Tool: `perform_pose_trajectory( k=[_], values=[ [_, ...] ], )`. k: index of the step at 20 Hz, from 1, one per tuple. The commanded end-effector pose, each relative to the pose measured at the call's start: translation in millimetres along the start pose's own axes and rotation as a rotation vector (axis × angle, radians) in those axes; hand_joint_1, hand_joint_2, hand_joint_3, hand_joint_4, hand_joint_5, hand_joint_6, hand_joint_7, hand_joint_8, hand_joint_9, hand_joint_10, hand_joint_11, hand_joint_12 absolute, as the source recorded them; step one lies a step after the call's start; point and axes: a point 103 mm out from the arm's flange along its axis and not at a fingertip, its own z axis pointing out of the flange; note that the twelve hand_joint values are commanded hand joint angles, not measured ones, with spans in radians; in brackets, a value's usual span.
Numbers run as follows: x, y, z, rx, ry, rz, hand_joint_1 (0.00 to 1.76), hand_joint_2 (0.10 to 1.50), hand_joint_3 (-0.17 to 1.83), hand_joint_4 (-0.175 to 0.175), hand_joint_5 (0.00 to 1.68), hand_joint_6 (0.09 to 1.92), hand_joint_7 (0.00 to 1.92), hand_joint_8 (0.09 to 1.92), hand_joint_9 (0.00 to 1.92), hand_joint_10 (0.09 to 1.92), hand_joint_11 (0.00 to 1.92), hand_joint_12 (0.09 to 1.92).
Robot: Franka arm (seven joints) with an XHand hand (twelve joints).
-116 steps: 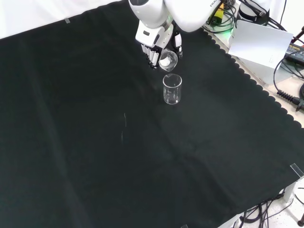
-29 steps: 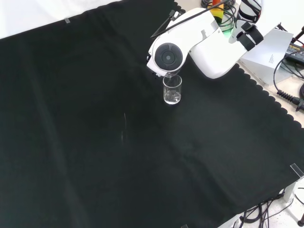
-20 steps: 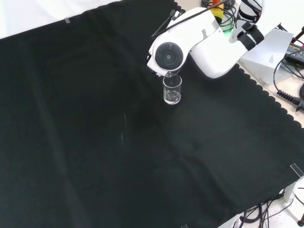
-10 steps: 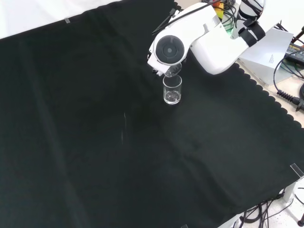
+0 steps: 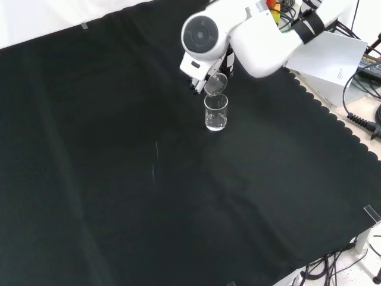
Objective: Pour the water from the handheld beaker into the one on the table.
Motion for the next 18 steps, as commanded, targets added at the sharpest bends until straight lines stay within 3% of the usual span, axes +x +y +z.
perform_pose_trajectory(
  k=[1, 9, 18],
  values=[
    [-14.0, -5.1, 6.0, -0.093, 0.140, -0.033, 1.29, 1.11, -0.17, -0.130, 1.01, 0.93, 1.30, 0.67, 1.43, 0.91, 1.21, 1.04],
    [-28.0, -7.8, 16.3, -0.195, 0.260, -0.070, 1.29, 1.11, -0.17, -0.130, 1.01, 0.94, 1.29, 0.68, 1.43, 0.91, 1.21, 1.04],
    [-39.3, -10.0, 27.3, -0.363, 0.385, -0.097, 1.29, 1.12, -0.17, -0.133, 1.01, 0.95, 1.29, 0.68, 1.43, 0.91, 1.20, 1.04]
  ],
)
